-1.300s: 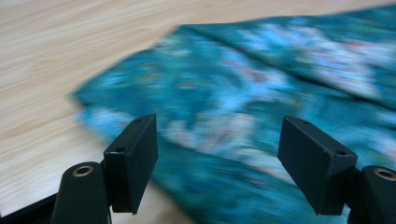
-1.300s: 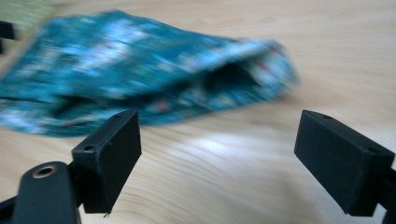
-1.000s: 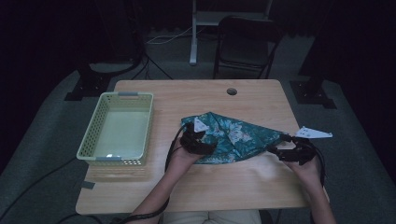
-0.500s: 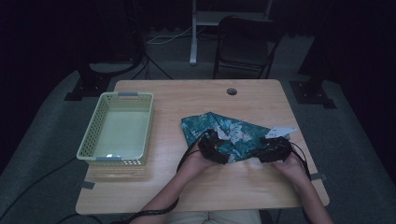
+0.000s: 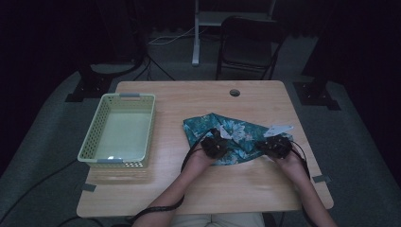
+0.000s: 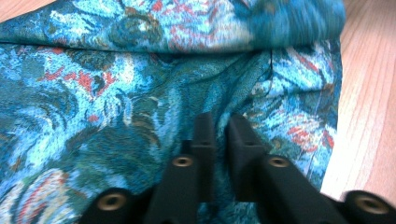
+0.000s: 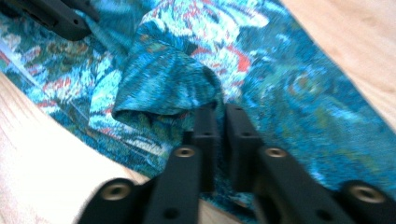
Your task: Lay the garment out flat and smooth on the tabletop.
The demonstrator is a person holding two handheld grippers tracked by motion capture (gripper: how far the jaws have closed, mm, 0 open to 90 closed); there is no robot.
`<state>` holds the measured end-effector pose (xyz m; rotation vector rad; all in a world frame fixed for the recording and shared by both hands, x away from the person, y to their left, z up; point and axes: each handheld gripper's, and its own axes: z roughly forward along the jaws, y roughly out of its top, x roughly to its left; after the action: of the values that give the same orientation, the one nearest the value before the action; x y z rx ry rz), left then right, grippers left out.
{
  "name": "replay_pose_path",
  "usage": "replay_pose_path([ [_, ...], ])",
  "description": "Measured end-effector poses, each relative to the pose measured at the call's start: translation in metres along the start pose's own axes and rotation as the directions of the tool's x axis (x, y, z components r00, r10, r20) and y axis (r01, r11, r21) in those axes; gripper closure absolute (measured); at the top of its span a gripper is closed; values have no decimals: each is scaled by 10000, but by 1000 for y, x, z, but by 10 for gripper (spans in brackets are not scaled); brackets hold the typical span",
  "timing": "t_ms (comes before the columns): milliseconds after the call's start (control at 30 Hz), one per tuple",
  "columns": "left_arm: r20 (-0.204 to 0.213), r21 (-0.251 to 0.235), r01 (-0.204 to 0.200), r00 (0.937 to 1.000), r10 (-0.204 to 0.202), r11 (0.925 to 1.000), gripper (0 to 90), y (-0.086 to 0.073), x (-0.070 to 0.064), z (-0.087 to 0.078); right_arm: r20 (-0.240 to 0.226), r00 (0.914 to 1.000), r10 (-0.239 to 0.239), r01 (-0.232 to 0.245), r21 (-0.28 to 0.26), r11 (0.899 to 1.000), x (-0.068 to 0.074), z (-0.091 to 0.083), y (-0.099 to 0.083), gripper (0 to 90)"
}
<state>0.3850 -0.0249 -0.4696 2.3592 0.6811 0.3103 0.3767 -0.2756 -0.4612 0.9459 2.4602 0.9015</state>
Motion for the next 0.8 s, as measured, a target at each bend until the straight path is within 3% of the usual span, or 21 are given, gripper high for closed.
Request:
replay_pose_path([
  [367,641,446,-391,9973,362,9982,897,-16,-2,-18,632,9975,314,-271,-683,9973,-10,-20,8,879],
  [567,800,512,-622,9951,580,9967,900,-24,-5,-33,930,9922,835,-721,-1205,9901,-26,-35,13,878],
  [800,1016,510,-895,9913,840,9947,900,-35,-12,-51,1082,9850,1343,-1201,-1287,9844,-46,-41,17,878],
])
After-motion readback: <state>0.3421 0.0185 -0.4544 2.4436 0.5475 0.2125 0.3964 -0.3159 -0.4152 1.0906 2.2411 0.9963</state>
